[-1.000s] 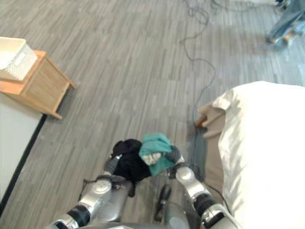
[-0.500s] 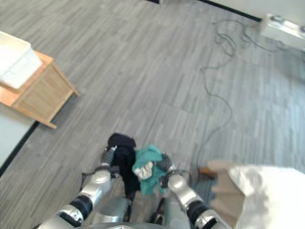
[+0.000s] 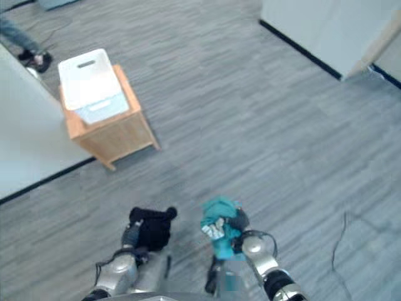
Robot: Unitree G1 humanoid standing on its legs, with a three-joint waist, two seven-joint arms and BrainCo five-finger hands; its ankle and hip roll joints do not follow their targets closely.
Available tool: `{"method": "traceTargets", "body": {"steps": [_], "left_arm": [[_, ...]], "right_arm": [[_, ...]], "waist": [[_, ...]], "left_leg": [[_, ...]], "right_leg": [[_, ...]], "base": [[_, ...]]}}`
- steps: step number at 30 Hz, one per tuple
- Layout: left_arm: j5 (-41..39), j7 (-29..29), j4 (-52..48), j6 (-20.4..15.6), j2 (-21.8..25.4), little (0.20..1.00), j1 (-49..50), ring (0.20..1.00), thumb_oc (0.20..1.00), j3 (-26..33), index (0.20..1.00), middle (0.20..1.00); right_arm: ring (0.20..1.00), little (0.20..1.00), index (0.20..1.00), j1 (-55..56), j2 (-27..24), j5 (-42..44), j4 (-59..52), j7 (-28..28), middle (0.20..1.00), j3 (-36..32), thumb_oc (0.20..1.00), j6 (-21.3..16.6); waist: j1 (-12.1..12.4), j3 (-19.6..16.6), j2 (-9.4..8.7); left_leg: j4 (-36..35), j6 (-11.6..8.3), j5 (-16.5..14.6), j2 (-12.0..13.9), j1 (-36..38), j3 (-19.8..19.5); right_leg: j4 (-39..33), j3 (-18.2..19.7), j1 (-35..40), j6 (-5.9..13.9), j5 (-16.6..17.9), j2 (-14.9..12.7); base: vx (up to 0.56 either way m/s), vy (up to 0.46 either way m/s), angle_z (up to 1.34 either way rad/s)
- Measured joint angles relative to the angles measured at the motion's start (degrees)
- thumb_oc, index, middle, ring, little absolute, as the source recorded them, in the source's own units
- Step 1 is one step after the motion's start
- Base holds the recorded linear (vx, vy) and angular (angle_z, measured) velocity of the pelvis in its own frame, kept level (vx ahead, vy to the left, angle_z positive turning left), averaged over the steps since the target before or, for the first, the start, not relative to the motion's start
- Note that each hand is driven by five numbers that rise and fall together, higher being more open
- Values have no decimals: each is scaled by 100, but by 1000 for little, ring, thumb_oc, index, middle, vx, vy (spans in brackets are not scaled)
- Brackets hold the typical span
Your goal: Tidy up the quilt and then pick up the clothes from the bed and put them into the laundry hamper.
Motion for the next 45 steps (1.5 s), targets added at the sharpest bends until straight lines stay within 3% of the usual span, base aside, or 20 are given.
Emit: {"method": "traceTargets", "body": {"steps": [5,7,8,10,12,14,17,18,20,22,24,26,28,30,32,37,40,42,44,45], "left_arm": [[163,49,-161,47,124,200,22,200,200,202,200,200],[197,88,-125,63,181,200,20,200,200,277,200,200],[176,122,-72,139,88,200,216,200,200,354,200,200],[162,124,-5,164,122,200,385,200,200,273,200,200],[165,131,30,186,270,200,308,200,200,115,200,200],[168,146,24,187,269,200,142,200,200,98,200,200],[162,220,-8,147,266,200,-84,200,200,216,200,200],[172,187,-98,84,351,200,-228,200,200,213,200,200],[176,186,-131,11,387,200,-356,200,200,225,200,200],[178,234,-135,-7,457,200,-507,200,200,207,200,200],[189,223,-123,-21,573,200,-376,200,200,243,200,200],[192,223,-122,-4,467,200,36,200,200,237,200,200],[220,64,-565,-15,334,200,137,200,200,385,200,200],[235,-66,-649,-84,506,200,197,200,200,464,200,200],[273,-170,-593,5,599,200,275,200,200,504,200,200],[491,-272,-507,86,510,200,354,200,200,567,200,200],[501,-315,-455,106,529,200,437,200,200,643,200,200],[502,-354,-246,182,480,200,504,200,200,607,200,200],[559,-364,-198,196,703,200,452,200,200,608,200,200],[643,-351,-219,200,788,200,382,200,200,573,200,200]], "right_arm": [[200,200,200,-367,211,8,34,0,200,238,200,-20],[200,200,200,-424,378,5,28,-7,200,225,200,-23],[200,200,200,-416,452,0,16,-8,200,259,200,-36],[200,200,200,-151,584,1,-75,-44,200,264,200,-45],[200,200,200,-80,573,4,-91,-18,200,261,200,-60],[200,200,200,-205,545,5,-152,-8,200,224,200,-64],[200,200,200,-163,178,45,-659,313,200,266,200,-118],[200,200,200,-134,166,-4,-950,326,200,280,200,-282],[200,200,200,-92,136,-7,-990,332,200,293,200,-476],[200,200,200,64,42,-2,-995,319,200,285,200,-362],[200,200,200,92,141,-7,-892,343,200,306,200,-334],[200,200,200,185,54,-7,-655,334,200,288,200,-247],[200,200,200,795,-781,192,-1997,869,200,-75,200,-124],[200,200,200,706,-1224,462,-2151,1049,200,-237,200,-126],[200,200,200,450,-1166,504,-1990,1064,200,-393,200,-105],[200,200,200,107,-772,491,-1607,1092,200,-131,200,-115],[200,200,200,157,-405,469,-1249,1137,200,39,200,-115],[200,200,200,410,-241,452,-1077,1114,200,42,200,-158],[200,200,200,493,-126,448,-1170,1133,200,87,200,-160],[200,200,200,483,-110,447,-1171,1135,200,47,200,-160]], "waist": [[164,-21,-21],[164,-60,-211],[155,-130,-21],[116,-234,-54],[-156,-284,-167],[-208,-253,-69],[-354,-198,342],[-514,-160,416],[-643,-175,336],[-795,-255,157],[-717,-261,-68],[-677,-359,85],[-727,-272,-76],[-585,-74,-518],[-565,35,-763],[-610,65,-215],[-517,-236,-232],[-621,-394,-112],[-731,-456,-273],[-807,-430,-220]], "left_leg": [[-3565,105,257,-349,-220,1441],[-3730,331,378,-577,-176,1786],[-3699,1042,446,-683,283,1666],[-4215,1097,1113,-772,911,1247],[-4427,1020,994,-982,1467,795],[-4498,989,702,-974,1786,519],[-4632,850,597,-587,2289,-41],[-4654,712,642,-365,2438,-273],[-4711,605,574,-337,2623,-334],[-4794,-34,116,-167,2870,-936],[-4830,-274,12,-75,3188,-919],[-4351,-360,-51,463,3257,-554],[-2026,-626,312,688,1696,-486],[-840,-585,296,763,862,-152],[-1530,-564,38,587,518,655],[-3894,-262,786,176,384,1965],[-4024,41,962,69,467,1792],[-4260,418,1017,-31,1023,1702],[-4669,678,912,-505,1800,1412],[-4744,718,880,-554,1933,1216]], "right_leg": [[-475,-772,1185,463,-744,727],[-431,-868,1378,753,-946,831],[703,-836,1333,893,-1205,852],[2589,-874,930,1132,-1112,518],[4855,-823,129,1393,-431,-369],[5162,-518,-415,1365,-464,-676],[4371,-264,-1312,1232,-732,-838],[2597,-227,-1400,1280,-628,-755],[1599,71,-1506,1389,-422,-935],[-132,1390,-1361,1446,3,-893],[-51,1332,-1277,1029,1094,-847],[349,1192,-1090,693,1070,-367],[157,618,-834,480,849,-333],[-228,481,-537,274,806,-273],[-636,271,-192,243,801,-190],[-665,-504,506,341,280,204],[-595,-716,916,653,-154,245],[1494,-737,696,1197,-631,-303],[4861,-24,-513,1553,-206,-1267],[5170,132,-758,1552,-211,-1289]], "base": [[745,78,65],[638,235,29],[550,172,7],[406,108,32],[526,111,98],[503,7,77],[491,-193,77],[588,-282,115],[659,-295,143],[582,-251,157],[359,-192,57],[389,-420,20],[222,-389,102],[289,-125,63],[464,27,42],[508,94,49],[471,181,43],[524,244,68],[563,183,97],[535,23,135]]}}
